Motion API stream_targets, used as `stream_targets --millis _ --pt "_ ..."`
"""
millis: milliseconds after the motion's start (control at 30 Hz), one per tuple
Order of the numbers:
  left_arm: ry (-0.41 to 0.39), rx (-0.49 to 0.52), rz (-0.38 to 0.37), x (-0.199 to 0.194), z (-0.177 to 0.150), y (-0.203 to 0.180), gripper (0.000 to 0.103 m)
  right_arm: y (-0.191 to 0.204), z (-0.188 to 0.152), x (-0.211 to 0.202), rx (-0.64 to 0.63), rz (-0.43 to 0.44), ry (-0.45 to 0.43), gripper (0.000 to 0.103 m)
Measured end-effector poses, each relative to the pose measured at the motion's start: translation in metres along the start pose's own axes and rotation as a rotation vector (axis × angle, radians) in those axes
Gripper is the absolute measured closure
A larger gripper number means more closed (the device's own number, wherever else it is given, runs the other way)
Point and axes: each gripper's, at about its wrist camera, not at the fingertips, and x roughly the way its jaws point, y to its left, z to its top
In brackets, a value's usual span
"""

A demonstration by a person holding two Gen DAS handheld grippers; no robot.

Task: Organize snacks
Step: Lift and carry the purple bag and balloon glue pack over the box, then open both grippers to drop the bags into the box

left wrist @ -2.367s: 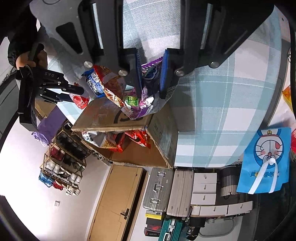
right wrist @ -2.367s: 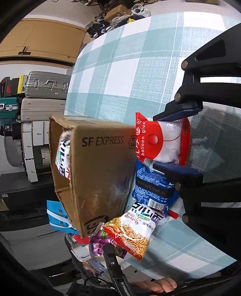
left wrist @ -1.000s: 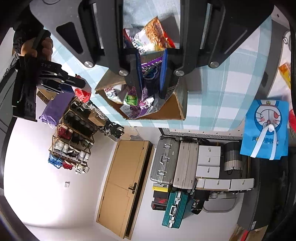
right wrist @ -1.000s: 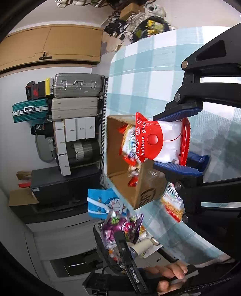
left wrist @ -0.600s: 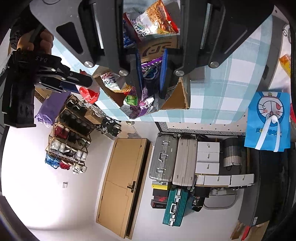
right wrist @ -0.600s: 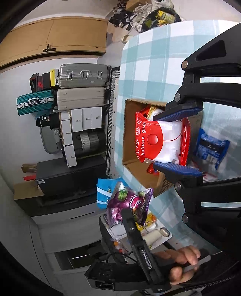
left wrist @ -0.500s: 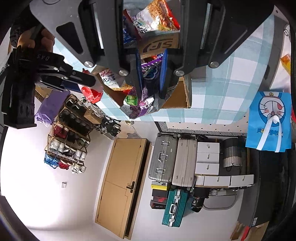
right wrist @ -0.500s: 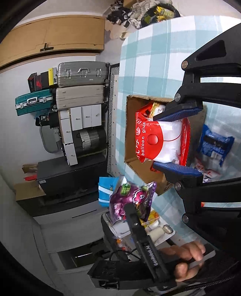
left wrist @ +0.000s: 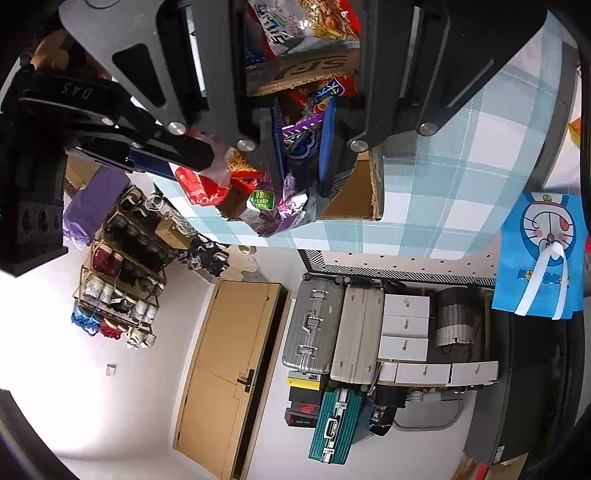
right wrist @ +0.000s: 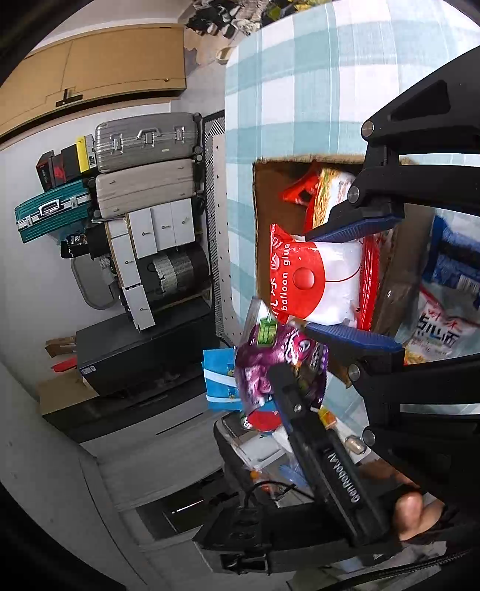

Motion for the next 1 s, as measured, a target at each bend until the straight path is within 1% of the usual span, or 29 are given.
stream_targets --millis 133,300,633,867,967,1000 --pt "0.012 0.007 0.019 0.011 -0.004 0.001 0.089 0.005 0.001 0.013 -0.002 0.012 0.012 0.059" --pt "0.029 0.024 0.043 0.024 -0.008 0.001 0.089 0.006 0.001 0.028 -0.008 0.005 0.028 0.059" --pt "0.078 0.032 0.047 0.048 -0.017 0.005 0.088 -0.003 0.0 0.053 -0.002 -0.012 0.066 0.059" --pt "0.092 0.05 0.048 0.05 -0.019 0.002 0.088 -0.004 0.0 0.058 -0.029 -0.031 0.066 0.059" --pt "0.092 0.065 0.056 0.046 -0.021 0.001 0.082 0.0 0.0 0.053 -0.064 -0.045 0.048 0.055" --pt "0.094 0.064 0.059 0.044 -0.02 0.002 0.075 0.002 -0.001 0.049 -0.073 -0.049 0.038 0.05"
